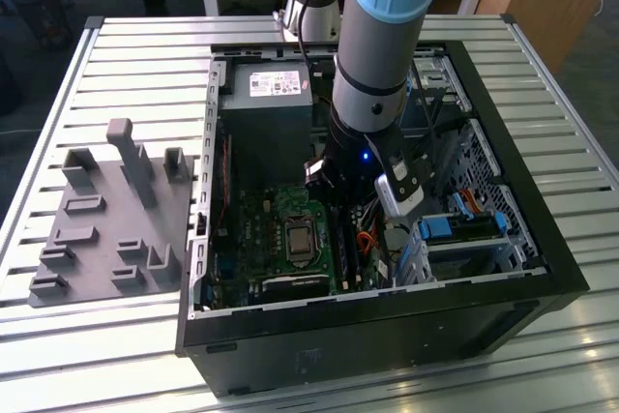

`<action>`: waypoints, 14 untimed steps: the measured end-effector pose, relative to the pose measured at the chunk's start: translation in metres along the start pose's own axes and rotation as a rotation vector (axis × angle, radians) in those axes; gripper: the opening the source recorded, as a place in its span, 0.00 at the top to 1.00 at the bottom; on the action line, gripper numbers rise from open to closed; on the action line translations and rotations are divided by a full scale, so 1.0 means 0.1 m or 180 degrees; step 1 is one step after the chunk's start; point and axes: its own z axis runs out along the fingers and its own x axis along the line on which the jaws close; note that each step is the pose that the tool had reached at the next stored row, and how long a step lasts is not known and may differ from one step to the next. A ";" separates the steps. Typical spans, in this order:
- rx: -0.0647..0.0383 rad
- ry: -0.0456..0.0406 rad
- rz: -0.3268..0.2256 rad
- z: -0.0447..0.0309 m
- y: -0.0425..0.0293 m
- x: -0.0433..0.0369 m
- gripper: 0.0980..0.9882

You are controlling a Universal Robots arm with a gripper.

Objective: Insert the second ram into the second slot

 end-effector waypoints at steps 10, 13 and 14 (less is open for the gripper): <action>0.0002 0.0000 -0.0058 0.018 0.000 0.001 0.98; 0.0001 0.0000 -0.0060 0.025 0.000 0.001 0.98; 0.0001 0.0000 -0.0060 0.028 0.000 0.001 0.98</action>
